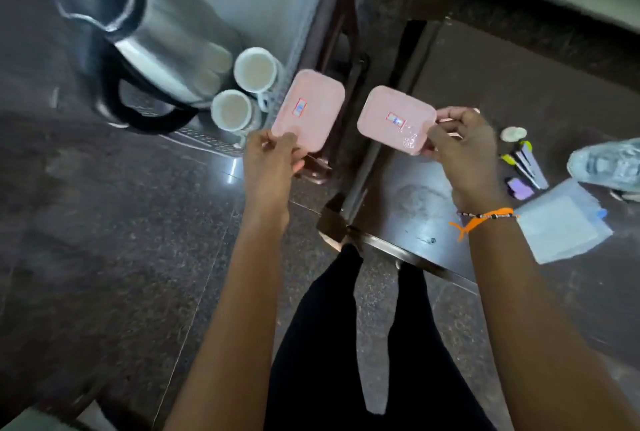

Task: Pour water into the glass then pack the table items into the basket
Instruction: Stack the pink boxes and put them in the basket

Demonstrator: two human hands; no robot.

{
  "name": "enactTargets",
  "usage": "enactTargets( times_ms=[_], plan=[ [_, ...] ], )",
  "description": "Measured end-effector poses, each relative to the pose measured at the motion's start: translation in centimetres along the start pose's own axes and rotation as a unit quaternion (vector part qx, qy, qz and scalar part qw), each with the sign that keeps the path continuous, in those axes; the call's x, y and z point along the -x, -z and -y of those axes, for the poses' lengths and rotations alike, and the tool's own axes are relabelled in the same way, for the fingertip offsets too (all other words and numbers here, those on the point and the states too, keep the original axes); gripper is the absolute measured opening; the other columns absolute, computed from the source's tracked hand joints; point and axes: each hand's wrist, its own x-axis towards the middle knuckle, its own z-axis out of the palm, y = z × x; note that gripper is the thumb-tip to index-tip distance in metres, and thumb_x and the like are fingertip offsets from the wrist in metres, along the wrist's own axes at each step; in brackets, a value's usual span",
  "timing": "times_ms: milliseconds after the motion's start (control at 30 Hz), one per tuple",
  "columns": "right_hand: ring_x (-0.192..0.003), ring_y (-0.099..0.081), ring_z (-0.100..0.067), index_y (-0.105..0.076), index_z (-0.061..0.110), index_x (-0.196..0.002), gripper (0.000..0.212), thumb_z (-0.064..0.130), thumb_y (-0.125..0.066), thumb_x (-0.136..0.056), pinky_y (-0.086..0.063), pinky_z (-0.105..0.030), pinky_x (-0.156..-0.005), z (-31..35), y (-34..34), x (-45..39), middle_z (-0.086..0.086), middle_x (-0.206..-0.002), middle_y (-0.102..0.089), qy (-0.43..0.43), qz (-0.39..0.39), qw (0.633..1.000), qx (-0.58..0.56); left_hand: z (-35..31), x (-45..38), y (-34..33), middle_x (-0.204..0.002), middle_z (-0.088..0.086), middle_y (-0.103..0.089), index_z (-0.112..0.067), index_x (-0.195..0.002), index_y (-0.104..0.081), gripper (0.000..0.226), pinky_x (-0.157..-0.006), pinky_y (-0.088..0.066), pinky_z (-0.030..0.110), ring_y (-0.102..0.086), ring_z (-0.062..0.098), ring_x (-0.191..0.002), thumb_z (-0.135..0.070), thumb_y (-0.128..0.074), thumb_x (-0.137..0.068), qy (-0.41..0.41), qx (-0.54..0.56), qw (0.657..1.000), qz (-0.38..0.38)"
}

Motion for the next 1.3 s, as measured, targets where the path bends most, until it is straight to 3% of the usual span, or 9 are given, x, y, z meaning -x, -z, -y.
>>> enactTargets(
  times_ms=[100, 267, 433, 533, 633, 700, 833, 1100, 1300],
  plan=[
    [-0.063, -0.061, -0.008, -0.056, 0.014, -0.098, 0.017, 0.000, -0.053, -0.088, -0.055, -0.017, -0.054, 2.3, -4.1, 0.1, 0.000, -0.071, -0.057, 0.018, 0.030, 0.999, -0.035, -3.5, -3.6, 1.6, -0.096, 0.009, -0.060, -0.022, -0.081, -0.043, 0.018, -0.068, -0.054, 0.025, -0.061, 0.017, -0.073, -0.013, -0.057, -0.086, -0.037, -0.013, 0.999, -0.018],
    [-0.068, -0.061, -0.013, -0.056, 0.012, -0.102, 0.020, -0.002, -0.052, -0.087, -0.060, -0.029, -0.066, 4.3, -8.6, 0.0, 0.000, -0.064, -0.054, 0.036, 0.051, 0.998, -0.033, -7.8, -9.0, 0.3, -0.096, 0.015, -0.060, -0.005, -0.095, -0.047, 0.016, -0.083, -0.057, 0.045, -0.065, 0.030, -0.083, -0.013, -0.056, -0.083, -0.050, -0.063, 0.996, -0.041],
    [-0.063, -0.063, -0.008, -0.057, 0.017, -0.095, 0.018, 0.001, -0.056, -0.087, -0.060, -0.023, -0.063, 3.9, -9.9, 0.3, 0.000, -0.066, -0.057, 0.028, 0.040, 0.998, -0.049, -10.2, -12.3, -2.2, -0.120, 0.021, -0.061, 0.005, -0.119, -0.051, 0.040, -0.090, -0.054, 0.043, -0.063, 0.037, -0.105, -0.012, -0.052, -0.083, -0.022, -0.111, 0.993, -0.025],
    [-0.069, -0.063, -0.011, -0.056, 0.014, -0.099, 0.018, 0.000, -0.056, -0.087, -0.059, -0.022, -0.064, 3.6, -10.1, 0.4, -0.003, -0.071, -0.058, 0.021, 0.029, 0.998, -0.057, -10.8, -13.3, -3.1, -0.124, 0.019, -0.059, 0.004, -0.124, -0.046, 0.044, -0.086, -0.056, 0.042, -0.065, 0.036, -0.100, -0.008, -0.051, -0.081, -0.005, -0.142, 0.990, -0.020],
    [-0.071, -0.064, -0.013, -0.055, 0.013, -0.097, 0.017, -0.001, -0.055, -0.087, -0.059, -0.021, -0.063, 3.9, -10.2, 0.3, -0.003, -0.072, -0.060, 0.019, 0.019, 0.998, -0.062, -11.2, -13.6, -3.5, -0.123, 0.016, -0.058, 0.005, -0.124, -0.042, 0.042, -0.073, -0.060, 0.043, -0.067, 0.030, -0.076, -0.001, -0.048, -0.083, 0.002, -0.169, 0.986, -0.010],
    [-0.068, -0.065, -0.011, -0.054, 0.012, -0.096, 0.017, -0.002, -0.054, -0.087, -0.058, -0.020, -0.060, 4.3, -10.4, 0.1, -0.002, -0.072, -0.060, 0.017, 0.013, 0.997, -0.068, -11.5, -13.9, -3.5, -0.128, 0.015, -0.056, 0.002, -0.124, -0.041, 0.041, -0.072, -0.060, 0.042, -0.067, 0.034, -0.090, -0.001, -0.049, -0.084, -0.013, -0.206, 0.978, -0.020],
    [-0.056, -0.063, -0.004, -0.052, 0.017, -0.089, 0.020, -0.003, -0.052, -0.086, -0.056, -0.019, -0.057, 5.5, -11.5, -0.8, -0.002, -0.069, -0.058, 0.014, 0.011, 0.996, -0.092, -11.7, -14.6, -2.7, -0.134, 0.012, -0.054, -0.005, -0.127, -0.042, 0.043, -0.097, -0.044, 0.034, -0.052, 0.030, -0.122, -0.012, -0.052, -0.086, -0.099, -0.379, 0.919, -0.044],
    [-0.065, -0.060, -0.014, -0.058, 0.015, -0.098, 0.023, 0.000, -0.048, -0.083, -0.053, -0.017, -0.051, 8.6, -16.9, -3.6, -0.006, -0.072, -0.055, 0.008, 0.013, 0.996, -0.083, -10.4, -15.6, -1.8, -0.138, 0.015, -0.043, -0.006, -0.129, -0.046, 0.037, -0.102, -0.037, 0.039, -0.044, 0.036, -0.125, -0.010, -0.039, -0.092, -0.220, -0.536, 0.814, 0.035],
    [-0.086, -0.069, -0.026, -0.054, 0.015, -0.086, 0.014, 0.002, -0.052, -0.082, -0.051, -0.017, -0.046, 10.7, -19.5, -6.3, -0.018, -0.109, -0.066, 0.007, -0.036, 0.997, -0.069, -9.1, -16.3, -2.0, -0.147, 0.013, -0.028, -0.008, -0.134, -0.041, 0.043, -0.107, -0.032, 0.041, -0.027, 0.036, -0.133, -0.011, -0.033, -0.092, -0.192, -0.619, 0.758, 0.069]
  ],
)
